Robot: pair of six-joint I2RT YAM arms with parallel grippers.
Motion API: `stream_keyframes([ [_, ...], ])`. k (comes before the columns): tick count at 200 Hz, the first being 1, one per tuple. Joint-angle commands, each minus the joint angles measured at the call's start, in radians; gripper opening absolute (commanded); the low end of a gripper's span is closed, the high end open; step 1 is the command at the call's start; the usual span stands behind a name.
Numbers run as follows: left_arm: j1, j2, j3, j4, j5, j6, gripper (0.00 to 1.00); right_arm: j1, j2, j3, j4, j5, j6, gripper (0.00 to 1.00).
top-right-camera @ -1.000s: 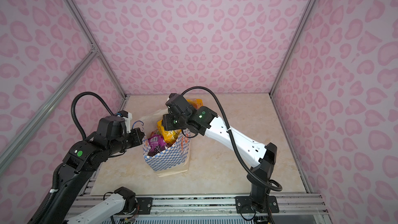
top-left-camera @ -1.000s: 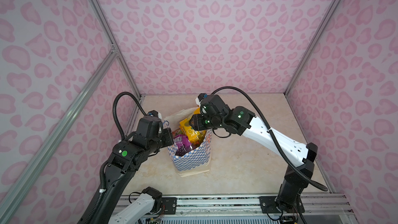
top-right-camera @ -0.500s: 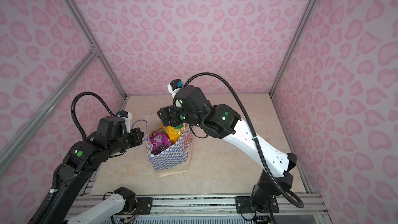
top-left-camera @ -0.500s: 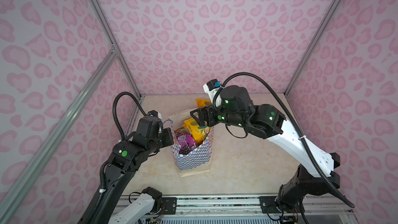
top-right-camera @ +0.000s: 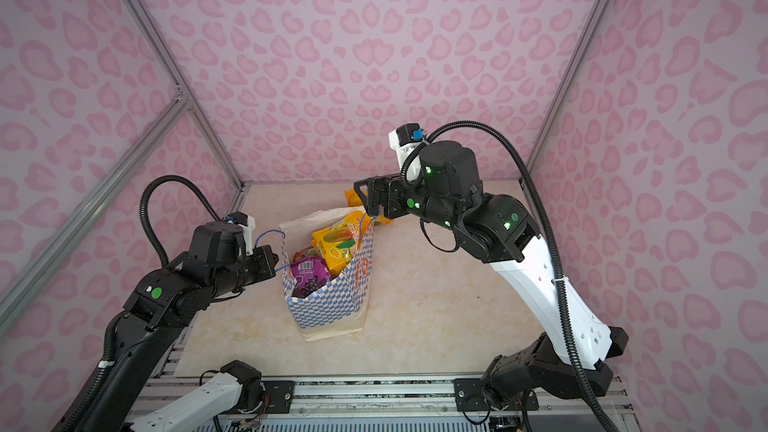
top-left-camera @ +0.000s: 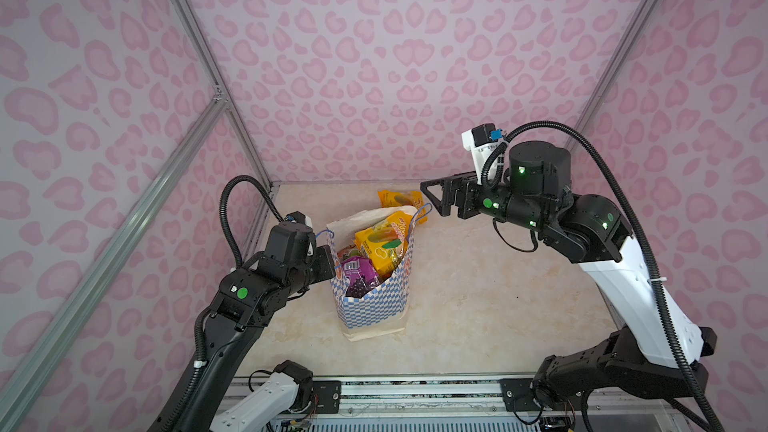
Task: Place the snacks into the paper bag
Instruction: 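Withdraw the right gripper from the paper bag, then move the right gripper to the last yellow mango bag beyond the paper bag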
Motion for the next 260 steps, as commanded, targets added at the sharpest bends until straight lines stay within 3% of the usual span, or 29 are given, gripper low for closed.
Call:
stream_keyframes([
  [1, 0.000, 0.000, 0.015, -0.024, -0.048, 0.009, 0.04, -0.068, -0.030, -0.062, 0.016, -0.059, 0.048, 0.94],
  [63, 0.001, -0.001, 0.050, -0.063, -0.114, 0.020, 0.04, -0.351, -0.108, -0.353, 0.133, -0.212, 0.144, 0.93],
  [132, 0.001, 0.004, 0.066, -0.083, -0.163, 0.021, 0.04, -0.545, -0.051, -0.636, 0.315, -0.285, 0.202, 0.93],
  [174, 0.001, -0.001, 0.103, -0.108, -0.209, 0.017, 0.04, -0.566, 0.041, -0.712, 0.420, -0.303, 0.212, 0.92],
  [260, 0.001, -0.024, 0.114, -0.141, -0.281, -0.008, 0.04, -0.543, 0.311, -0.657, 0.543, -0.391, 0.196, 0.92],
])
